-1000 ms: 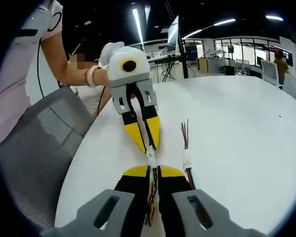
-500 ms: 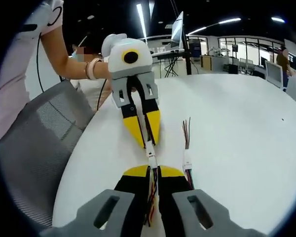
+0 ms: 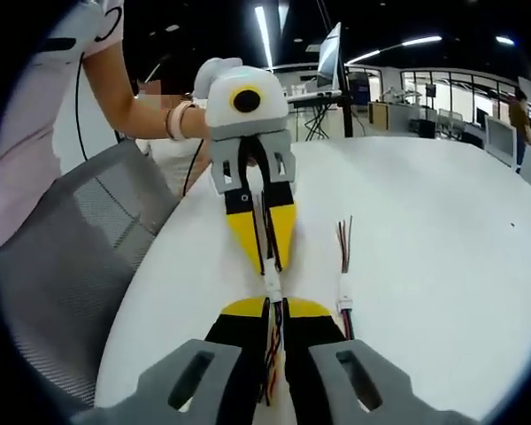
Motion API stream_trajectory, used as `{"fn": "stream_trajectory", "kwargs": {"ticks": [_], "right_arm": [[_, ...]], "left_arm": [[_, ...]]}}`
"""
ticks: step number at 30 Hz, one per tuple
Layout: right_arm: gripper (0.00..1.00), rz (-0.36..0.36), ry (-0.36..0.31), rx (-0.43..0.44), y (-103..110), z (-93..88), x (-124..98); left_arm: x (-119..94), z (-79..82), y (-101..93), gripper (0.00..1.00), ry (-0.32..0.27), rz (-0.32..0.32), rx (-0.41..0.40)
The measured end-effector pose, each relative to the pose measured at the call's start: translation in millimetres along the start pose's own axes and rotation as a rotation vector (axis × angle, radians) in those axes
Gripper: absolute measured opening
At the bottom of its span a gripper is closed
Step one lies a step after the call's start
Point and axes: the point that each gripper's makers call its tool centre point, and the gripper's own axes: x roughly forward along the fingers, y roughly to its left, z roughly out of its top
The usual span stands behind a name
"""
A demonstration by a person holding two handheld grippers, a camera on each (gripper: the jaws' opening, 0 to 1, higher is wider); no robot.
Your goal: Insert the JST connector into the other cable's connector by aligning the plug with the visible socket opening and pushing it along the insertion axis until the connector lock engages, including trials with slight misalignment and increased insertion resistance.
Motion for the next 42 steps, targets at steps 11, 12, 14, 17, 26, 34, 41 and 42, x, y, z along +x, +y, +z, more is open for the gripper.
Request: {"fn": "stream_trajectory", "kwargs": {"ticks": [11, 12, 14, 17, 26, 34, 41, 42], "right_arm": [[0.03, 0.025, -0.067, -0.002, -2, 5.5, -9], [0.03, 0.025, -0.070, 0.000, -2, 4.9, -9], [0.03, 0.023, -0.072, 0.001, -3, 5.3, -9], [0.02, 0.017, -0.095, 0.023, -6, 6.1, -13], [0.02, 0.014, -0.116, 0.065, -6, -1.1, -11], [0.03, 0.001, -0.121, 0.067, -8, -5.4, -3], [0.03, -0.013, -0.106, 0.048, -9, -12.6, 1], [0.03, -0.018, -0.110, 0.050, -10, -12.2, 1]], "left_arm": [[2, 1.9, -1.3, 0.00, -0.026, -0.029, 0.011], [3, 2.5, -1.0, 0.00, -0.029, -0.029, 0.017], [4, 3.4, -0.1, 0.00, -0.032, -0.027, 0.021], [4, 6.3, 2.0, 0.00, -0.046, -0.021, 0.026], [11, 3.2, 2.2, 0.00, -0.041, -0.032, 0.031], [13, -6.6, 6.3, 0.00, -0.029, -0.038, 0.024], [18, -13.1, 8.4, 0.00, -0.020, -0.042, 0.030], [18, -12.7, 8.9, 0.00, -0.026, -0.040, 0.029]]}}
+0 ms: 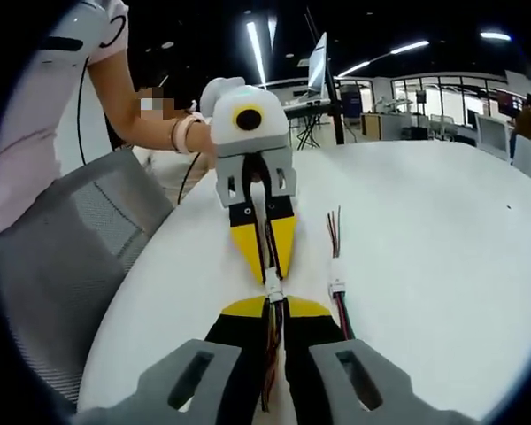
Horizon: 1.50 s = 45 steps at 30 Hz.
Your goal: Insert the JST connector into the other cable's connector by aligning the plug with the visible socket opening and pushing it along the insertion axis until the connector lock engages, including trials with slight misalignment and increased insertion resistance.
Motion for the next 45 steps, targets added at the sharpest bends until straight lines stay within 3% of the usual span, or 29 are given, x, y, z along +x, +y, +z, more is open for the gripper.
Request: {"fn": "stream_trajectory", "kwargs": {"ticks": [3, 12, 22, 28, 35, 40, 45], "right_arm": [[0.04, -0.011, -0.015, 0.001, 2, -0.4, 0], [0.05, -0.070, -0.014, -0.059, 5, 0.1, 1], [0.13, -0.127, 0.012, -0.062, 7, 1.3, 2], [0.12, -0.176, 0.002, -0.032, 11, 11.9, -12], [0.15, -0.291, -0.059, 0.002, 20, 41.3, -43], [0.19, -0.387, -0.088, 0.062, 32, 55.4, -67], [0.19, -0.470, -0.136, 0.107, 48, 67.5, -90]], "left_arm": [[1, 1.1, -0.3, 0.00, -0.037, -0.003, -0.015], [-2, 1.4, -8.9, 0.05, -0.041, 0.026, -0.044], [-17, -5.4, -9.6, 0.13, 0.004, 0.129, -0.081], [-41, 9.2, -7.7, 0.21, -0.059, 0.250, -0.221], [-79, 47.9, -11.8, 0.33, -0.198, 0.393, -0.316], [-107, 51.1, -16.3, 0.35, -0.203, 0.565, -0.403], [-126, 64.7, -30.4, 0.39, -0.266, 0.637, -0.476]]}}
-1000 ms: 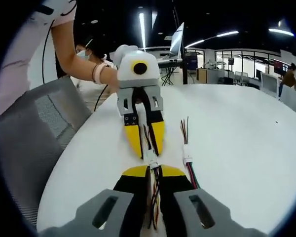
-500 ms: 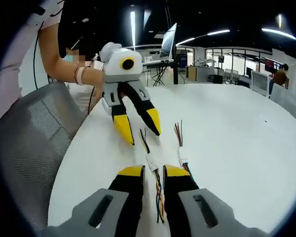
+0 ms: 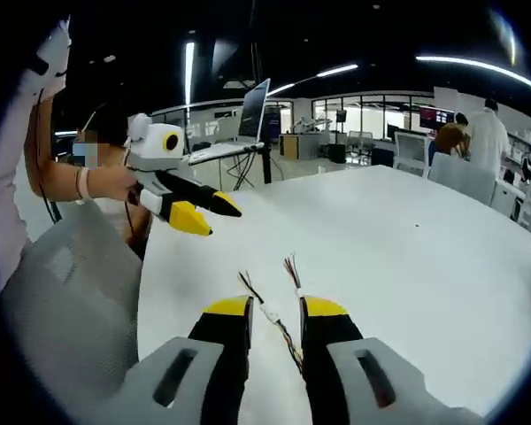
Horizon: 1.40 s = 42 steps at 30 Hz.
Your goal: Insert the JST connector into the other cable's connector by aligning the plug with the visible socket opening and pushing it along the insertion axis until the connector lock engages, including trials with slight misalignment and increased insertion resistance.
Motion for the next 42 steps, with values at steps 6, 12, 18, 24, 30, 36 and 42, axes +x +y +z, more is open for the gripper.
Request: {"fn": "stream_trajectory", "kwargs": {"ticks": [6, 12, 18, 24, 30, 36, 42], "right_arm": [[0.22, -0.102, -0.042, 0.071, 8, 6.1, -31], [0.23, -0.191, -0.092, 0.097, 16, 17.3, -62], [0.28, -0.227, -0.098, 0.134, 34, 11.7, -85], [0.33, -0.263, -0.098, 0.236, 54, -3.2, -98], [0.49, -0.291, 0.011, 0.282, 66, -28.3, -94], [0.59, -0.266, 0.020, 0.310, 74, -27.5, -89], [0.62, -0.296, 0.086, 0.305, 74, -42.6, -85]], "left_arm": [[-23, 14.2, -8.8, 0.42, -0.041, 0.063, 0.008], [-48, 24.6, -19.7, 0.42, -0.047, 0.100, -0.006], [-68, 20.0, -27.0, 0.54, -0.034, 0.129, 0.040], [-81, -7.8, -40.5, 0.68, 0.008, 0.125, 0.017], [-83, -28.2, -60.1, 0.82, 0.002, 0.096, -0.092], [-83, -39.6, -54.8, 0.93, 0.058, 0.142, -0.035], [-84, -41.2, -52.8, 0.92, 0.049, 0.168, -0.046]]}}
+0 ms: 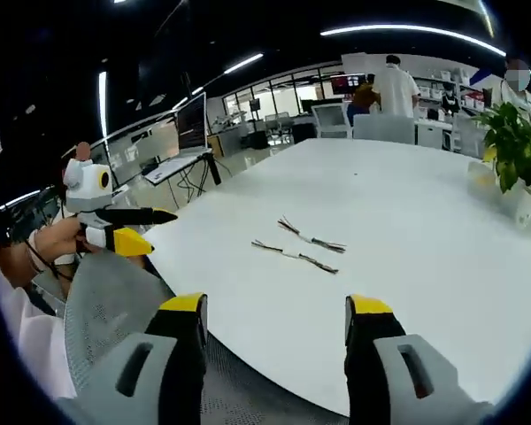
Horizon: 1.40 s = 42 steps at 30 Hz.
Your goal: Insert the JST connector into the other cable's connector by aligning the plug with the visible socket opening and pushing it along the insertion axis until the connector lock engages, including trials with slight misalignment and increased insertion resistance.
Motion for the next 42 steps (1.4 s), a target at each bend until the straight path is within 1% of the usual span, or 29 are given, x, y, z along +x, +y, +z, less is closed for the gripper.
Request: {"fn": "stream_trajectory", "kwargs": {"ticks": [2, 3, 6, 9, 11, 13, 14, 15, 18, 21, 23, 26, 28, 32, 36, 39, 42], "right_arm": [[0.62, 0.011, 0.007, 0.007, 1, -1.2, 0], [0.62, 0.017, 0.013, 0.011, 2, -2.3, 0], [0.62, 0.006, 0.027, 0.013, 1, -6.0, 0], [0.61, -0.008, 0.034, 0.030, -3, -8.7, 1], [0.61, -0.014, 0.062, 0.047, -5, -13.6, 2], [0.61, -0.017, 0.072, 0.049, -5, -15.3, 3], [0.61, -0.018, 0.074, 0.048, -5, -15.7, 3], [0.60, -0.020, 0.078, 0.043, -4, -16.4, 3], [0.60, -0.031, 0.100, 0.018, -4, -20.8, 4], [0.59, -0.049, 0.153, -0.005, -5, -30.7, 6], [0.59, -0.049, 0.163, -0.024, -3, -32.6, 6], [0.58, -0.057, 0.173, -0.039, -4, -34.6, 6], [0.58, -0.057, 0.177, -0.032, -4, -35.3, 6], [0.57, -0.063, 0.183, -0.026, -5, -36.5, 5], [0.56, -0.070, 0.200, -0.037, -5, -40.1, 6], [0.56, -0.070, 0.214, -0.045, -5, -42.3, 6], [0.54, -0.075, 0.227, -0.039, -6, -44.3, 6]], "left_arm": [[-3, 3.0, 5.5, 0.90, -0.018, 0.036, 0.037], [-4, 4.7, 7.0, 0.91, -0.028, 0.047, 0.040], [-5, 6.4, 9.6, 0.92, -0.041, 0.044, 0.010], [-6, 3.4, 10.9, 0.92, -0.028, 0.041, -0.023], [-5, 1.2, 13.1, 0.92, -0.017, 0.040, -0.047], [-4, -5.3, 15.5, 0.92, 0.016, 0.044, -0.067], [-2, -10.8, 14.5, 0.92, 0.047, 0.037, -0.074], [-1, -13.2, 11.8, 0.92, 0.062, 0.022, -0.073], [0, -12.2, 5.3, 0.88, 0.052, -0.002, -0.033], [-1, -14.4, 4.0, 0.89, 0.060, -0.002, -0.024], [0, -17.3, 3.2, 0.88, 0.074, -0.010, -0.032], [-2, -15.8, 1.7, 0.88, 0.068, -0.011, -0.030], [-3, -14.5, 3.1, 0.88, 0.062, -0.005, -0.032], [-3, -15.8, 4.3, 0.87, 0.067, -0.003, -0.046], [-2, -18.8, -0.3, 0.87, 0.083, -0.008, -0.018], [-2, -22.0, 0.3, 0.88, 0.101, -0.003, -0.004], [-3, -20.6, 1.7, 0.88, 0.093, 0.001, -0.003]]}}
